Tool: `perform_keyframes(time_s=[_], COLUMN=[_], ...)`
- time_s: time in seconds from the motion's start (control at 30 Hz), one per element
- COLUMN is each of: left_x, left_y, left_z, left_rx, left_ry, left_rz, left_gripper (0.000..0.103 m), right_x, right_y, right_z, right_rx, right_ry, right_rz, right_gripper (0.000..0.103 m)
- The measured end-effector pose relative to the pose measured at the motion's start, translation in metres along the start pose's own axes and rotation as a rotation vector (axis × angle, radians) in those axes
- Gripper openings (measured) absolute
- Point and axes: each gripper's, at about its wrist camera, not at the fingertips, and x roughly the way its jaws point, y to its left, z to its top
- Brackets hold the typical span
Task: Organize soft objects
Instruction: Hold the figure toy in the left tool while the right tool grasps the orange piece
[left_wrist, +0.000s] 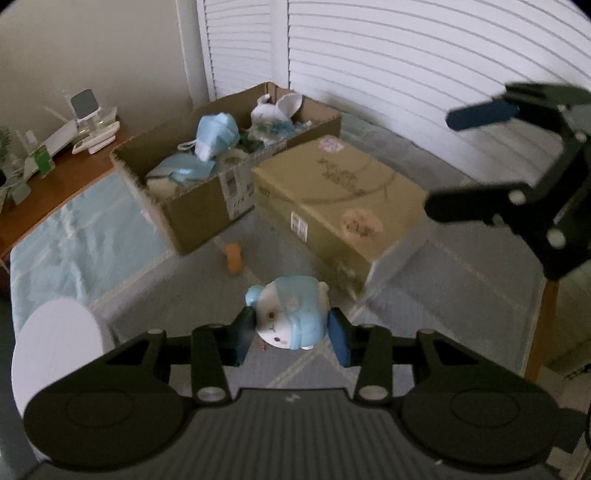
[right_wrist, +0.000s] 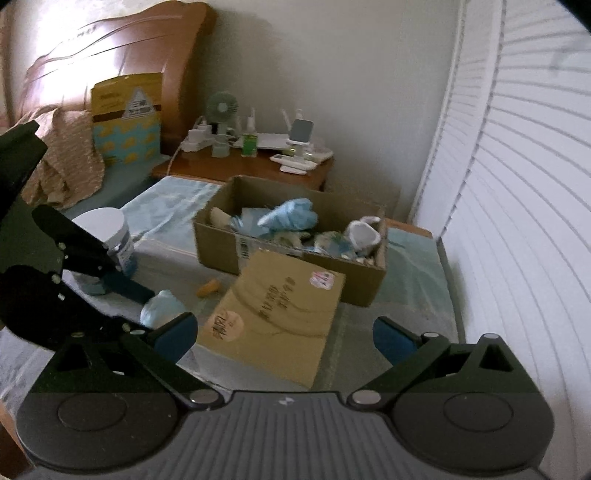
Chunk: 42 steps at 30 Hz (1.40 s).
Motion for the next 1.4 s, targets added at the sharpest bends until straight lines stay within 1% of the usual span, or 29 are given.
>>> perform_keyframes(time_s=[0.17,0.3,0.5,0.57,0.67,0.7,0.73,0.83,0.93,1.07,1.1,1.17,1.23,1.27,1.4], left_x=[-0.001,0.003,0.008,0.010,0.015,0.017,0.018,0.012,0.000,-0.014,-0.016,-0.019,-0.021,-0.021,-0.022], left_y=[0.005,0.005,0.006,0.006,0.008,0.009,0.009,0.007,0.009,0.018,0.021,0.026,0.029,0.031,0.036], left_z=[-0.007,-0.011,-0.012,-0.012,-0.013,-0.014,-0.014,-0.016,-0.018,-0.025,-0.027,-0.032,-0.036,-0.037,-0.042], left_rx=[-0.037,-0.067,-0.085,-0.091,-0.117,-0.129,-0.136,-0.127,-0.126,-0.161,-0.176,-0.199,-0.215,-0.219,-0.235], left_ry=[-0.001,-0.010,-0.035,-0.037,-0.037,-0.034,-0.036,-0.051,-0.071,-0.075,-0.073,-0.072,-0.066,-0.064,-0.054], left_rz=[-0.001,-0.004,-0.010,-0.004,-0.023,-0.035,-0.042,-0.024,-0.011,0.015,0.014,0.020,0.024,0.025,0.028], left_gripper=[0.043,0.045,0.049,0.056,0.056,0.054,0.052,0.051,0.051,0.051,0.051,0.051,0.051,0.051,0.051], right_x=[0.005,0.013,0.018,0.019,0.019,0.019,0.020,0.025,0.031,0.041,0.046,0.058,0.069,0.076,0.103], right_y=[0.010,0.019,0.025,0.025,0.026,0.026,0.026,0.027,0.031,0.040,0.042,0.046,0.052,0.054,0.062], right_z=[0.009,0.016,0.020,0.020,0.020,0.020,0.021,0.023,0.027,0.037,0.040,0.045,0.050,0.052,0.060], right_rx=[-0.048,-0.090,-0.135,-0.137,-0.145,-0.150,-0.156,-0.192,-0.251,-0.335,-0.351,-0.377,-0.412,-0.429,-0.488], right_ry=[-0.017,-0.015,-0.007,-0.004,-0.004,-0.003,-0.001,0.016,0.025,0.024,0.033,0.051,0.076,0.091,0.162], right_rz=[0.053,0.053,0.042,0.042,0.045,0.046,0.048,0.061,0.088,0.145,0.175,0.210,0.250,0.271,0.316], right_gripper=[0.100,0.099,0.099,0.099,0.099,0.098,0.094,0.088,0.086,0.083,0.081,0.078,0.071,0.070,0.060])
